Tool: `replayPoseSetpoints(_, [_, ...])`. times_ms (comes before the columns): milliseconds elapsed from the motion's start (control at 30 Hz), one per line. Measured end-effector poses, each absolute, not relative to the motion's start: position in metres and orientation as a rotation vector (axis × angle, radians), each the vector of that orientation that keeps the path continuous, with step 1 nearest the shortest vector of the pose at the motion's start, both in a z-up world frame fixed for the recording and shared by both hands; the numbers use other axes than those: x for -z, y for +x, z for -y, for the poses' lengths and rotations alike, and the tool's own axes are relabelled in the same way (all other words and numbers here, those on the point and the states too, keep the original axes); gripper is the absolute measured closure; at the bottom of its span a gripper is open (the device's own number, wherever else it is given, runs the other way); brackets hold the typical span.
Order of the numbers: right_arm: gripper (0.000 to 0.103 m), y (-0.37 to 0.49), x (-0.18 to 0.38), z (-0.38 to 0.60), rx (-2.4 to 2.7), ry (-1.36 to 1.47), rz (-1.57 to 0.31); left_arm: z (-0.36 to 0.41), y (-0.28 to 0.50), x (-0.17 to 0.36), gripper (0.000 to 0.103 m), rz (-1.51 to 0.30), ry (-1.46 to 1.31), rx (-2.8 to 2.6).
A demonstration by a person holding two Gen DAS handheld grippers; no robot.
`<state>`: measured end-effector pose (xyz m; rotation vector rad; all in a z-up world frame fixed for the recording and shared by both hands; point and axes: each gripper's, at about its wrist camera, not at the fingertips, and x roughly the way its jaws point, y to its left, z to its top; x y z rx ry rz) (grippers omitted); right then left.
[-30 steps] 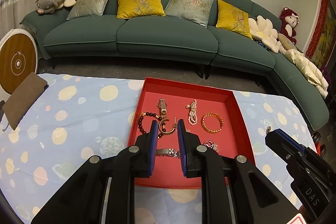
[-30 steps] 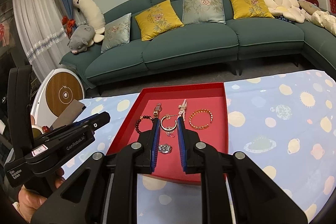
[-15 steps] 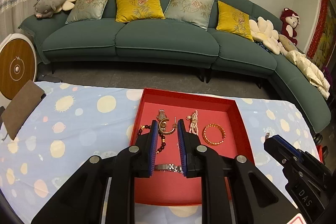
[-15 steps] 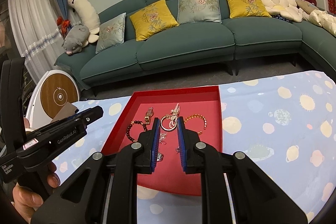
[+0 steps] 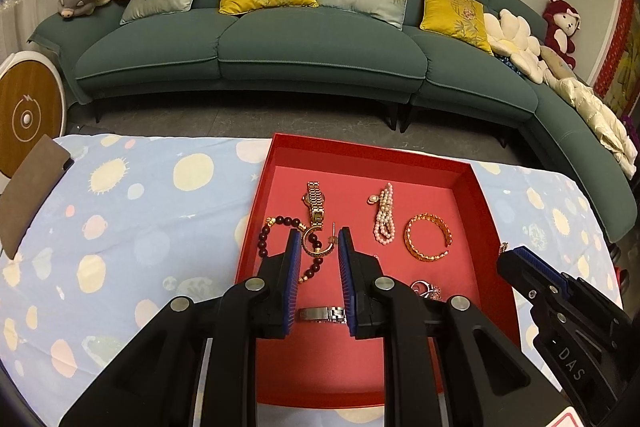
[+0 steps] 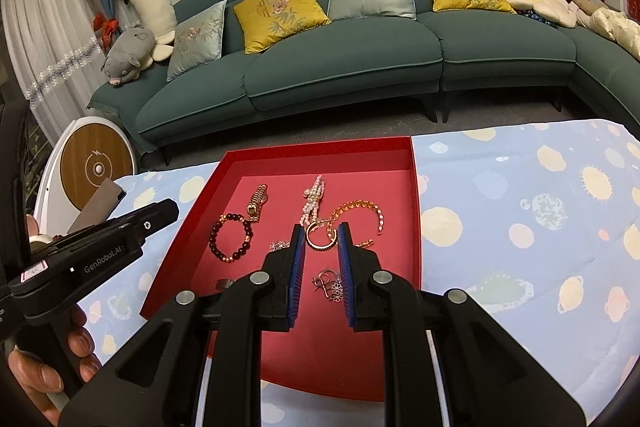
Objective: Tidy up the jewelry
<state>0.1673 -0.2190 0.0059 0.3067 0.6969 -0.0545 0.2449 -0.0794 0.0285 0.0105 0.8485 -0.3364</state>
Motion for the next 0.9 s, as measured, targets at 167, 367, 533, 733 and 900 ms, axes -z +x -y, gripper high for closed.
replayPoseSetpoints(167, [0.087, 0.169, 0.000, 0.220, 0.057, 0.295, -0.709, 0.085, 0.246, -0.023, 0.087, -0.858, 0.025, 0.342])
replayPoseSetpoints(367, [0.087, 0.170, 0.001, 0.224, 0.068, 0.303, -0.706, 0.089, 0.247, -0.019, 0.087, -0.867, 0.033, 0.343])
replayPoseSetpoints(533, [0.087, 0.169, 0.004, 0.227, 0.075, 0.303, -0.709, 0.093, 0.249, -0.017, 0.087, -0.871, 0.029, 0.345])
replayPoseSetpoints(733, [0.087, 0.169, 0.006, 0.231, 0.081, 0.308, -0.711, 0.098, 0.250, -0.015, 0.087, -0.875, 0.031, 0.349])
replayPoseSetpoints(900, [0.087, 0.169, 0.005, 0.231, 0.080, 0.307, -0.708, 0.102, 0.250, -0.013, 0.087, -0.880, 0.029, 0.355])
